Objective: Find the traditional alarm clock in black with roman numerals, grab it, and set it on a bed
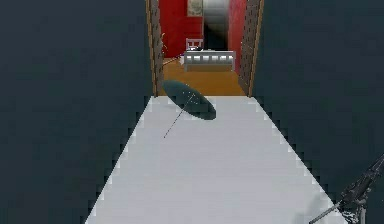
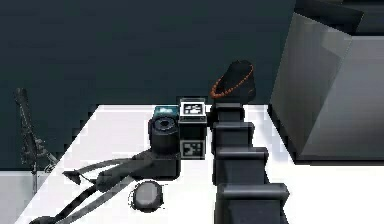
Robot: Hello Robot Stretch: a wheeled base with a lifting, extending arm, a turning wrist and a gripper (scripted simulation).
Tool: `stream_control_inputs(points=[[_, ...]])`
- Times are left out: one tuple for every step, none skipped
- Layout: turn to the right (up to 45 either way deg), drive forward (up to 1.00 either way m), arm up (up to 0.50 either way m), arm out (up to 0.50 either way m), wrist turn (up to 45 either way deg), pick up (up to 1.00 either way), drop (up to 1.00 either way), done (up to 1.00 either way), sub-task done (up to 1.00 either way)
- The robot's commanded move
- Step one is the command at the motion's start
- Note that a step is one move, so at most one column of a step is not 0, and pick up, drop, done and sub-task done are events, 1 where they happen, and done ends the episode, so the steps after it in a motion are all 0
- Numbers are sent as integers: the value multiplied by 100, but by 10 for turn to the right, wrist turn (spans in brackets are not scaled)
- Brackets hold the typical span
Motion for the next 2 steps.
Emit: stream_control_inputs(points=[[0, 0, 0, 0, 450, 0, 0, 0, 0], [0, 0, 0, 0, 270, 0, 0, 0, 0]])
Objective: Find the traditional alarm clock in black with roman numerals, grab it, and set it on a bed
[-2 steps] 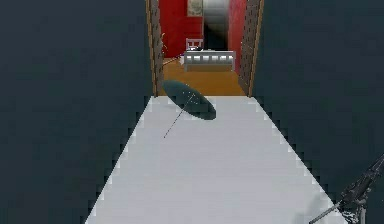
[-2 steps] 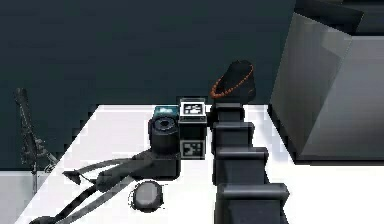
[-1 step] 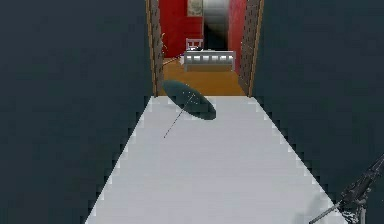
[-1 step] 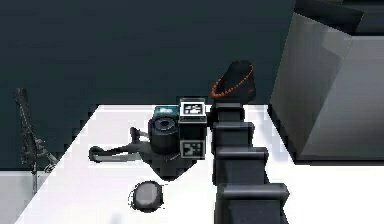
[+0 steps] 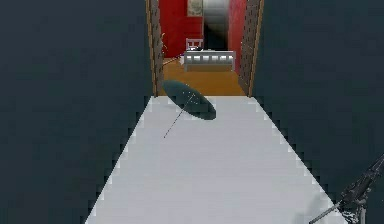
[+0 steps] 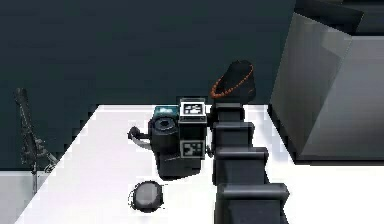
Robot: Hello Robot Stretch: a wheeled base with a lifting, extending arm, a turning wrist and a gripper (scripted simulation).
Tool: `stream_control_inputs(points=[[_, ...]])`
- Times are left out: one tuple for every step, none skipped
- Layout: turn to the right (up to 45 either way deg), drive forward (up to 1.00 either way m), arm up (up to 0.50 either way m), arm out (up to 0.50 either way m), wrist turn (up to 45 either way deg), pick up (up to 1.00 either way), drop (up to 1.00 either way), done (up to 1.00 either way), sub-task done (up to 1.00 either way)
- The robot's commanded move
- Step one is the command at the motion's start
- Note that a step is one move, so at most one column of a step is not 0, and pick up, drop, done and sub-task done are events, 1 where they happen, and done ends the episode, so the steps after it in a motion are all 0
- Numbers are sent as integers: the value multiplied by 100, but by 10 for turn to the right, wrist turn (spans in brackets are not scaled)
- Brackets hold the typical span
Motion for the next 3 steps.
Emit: stream_control_inputs(points=[[0, 0, -30, 0, 0, 0, 0, 0, 0], [0, 0, 0, 0, 0, 100, 0, 0, 0], [0, 0, 10, 0, 0, 0, 0, 0, 0]])
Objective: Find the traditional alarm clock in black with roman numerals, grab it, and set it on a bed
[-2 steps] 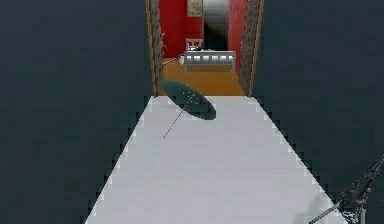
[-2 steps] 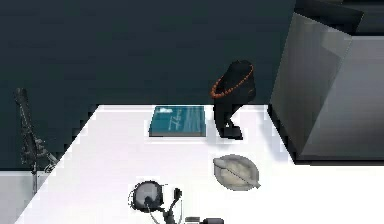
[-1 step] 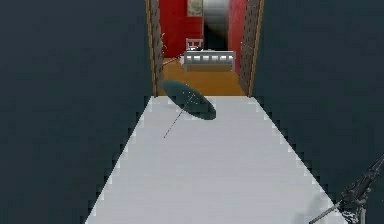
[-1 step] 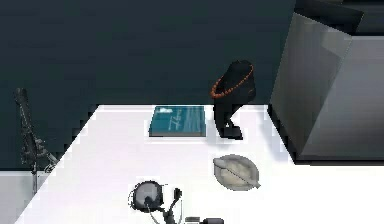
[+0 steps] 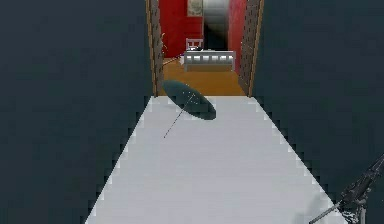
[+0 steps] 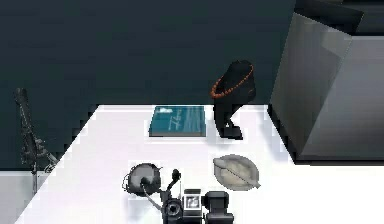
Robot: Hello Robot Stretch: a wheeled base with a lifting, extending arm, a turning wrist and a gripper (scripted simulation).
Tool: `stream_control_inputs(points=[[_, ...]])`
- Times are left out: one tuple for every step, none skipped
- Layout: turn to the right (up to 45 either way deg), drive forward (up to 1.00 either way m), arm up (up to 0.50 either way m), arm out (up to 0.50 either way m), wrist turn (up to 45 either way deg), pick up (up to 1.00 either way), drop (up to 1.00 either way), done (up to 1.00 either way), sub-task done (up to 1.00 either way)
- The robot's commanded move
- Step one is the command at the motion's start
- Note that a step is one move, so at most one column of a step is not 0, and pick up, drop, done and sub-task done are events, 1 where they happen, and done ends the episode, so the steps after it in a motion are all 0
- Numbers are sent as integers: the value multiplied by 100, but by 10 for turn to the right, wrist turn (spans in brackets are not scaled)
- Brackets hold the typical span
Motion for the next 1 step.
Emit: stream_control_inputs(points=[[0, 0, 22, 0, 0, 0, 0, 0, 0]])
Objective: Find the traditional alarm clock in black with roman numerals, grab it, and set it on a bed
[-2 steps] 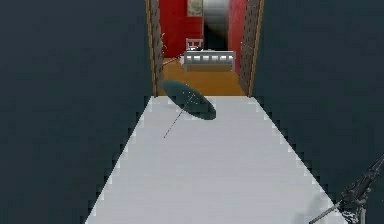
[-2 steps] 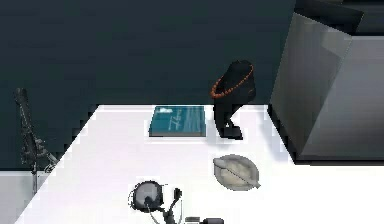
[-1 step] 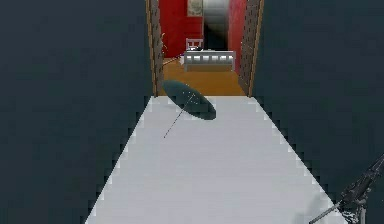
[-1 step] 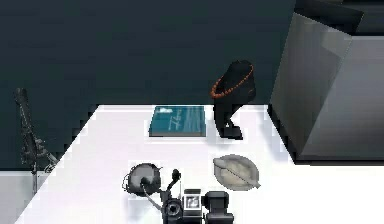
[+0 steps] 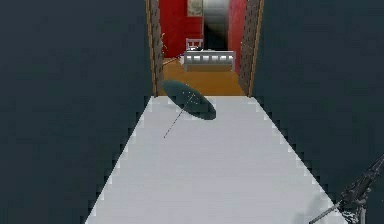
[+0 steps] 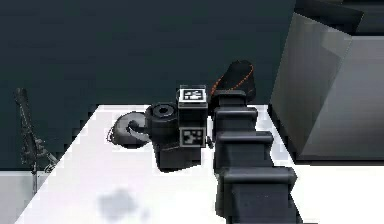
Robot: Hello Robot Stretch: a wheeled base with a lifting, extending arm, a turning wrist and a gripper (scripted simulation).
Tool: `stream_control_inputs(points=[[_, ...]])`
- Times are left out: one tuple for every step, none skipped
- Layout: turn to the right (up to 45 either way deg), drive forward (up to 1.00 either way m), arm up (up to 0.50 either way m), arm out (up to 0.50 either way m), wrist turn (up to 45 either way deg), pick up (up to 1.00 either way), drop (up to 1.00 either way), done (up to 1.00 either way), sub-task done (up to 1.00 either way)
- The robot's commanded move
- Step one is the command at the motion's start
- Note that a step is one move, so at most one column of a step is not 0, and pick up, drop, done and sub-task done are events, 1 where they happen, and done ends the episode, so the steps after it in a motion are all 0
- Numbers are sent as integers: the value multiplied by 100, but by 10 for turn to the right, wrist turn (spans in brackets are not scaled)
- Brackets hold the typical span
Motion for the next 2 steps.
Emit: stream_control_inputs(points=[[0, 0, 0, 0, -450, 0, 0, 0, 0], [0, 0, 0, 0, -450, 0, 0, 0, 0]])
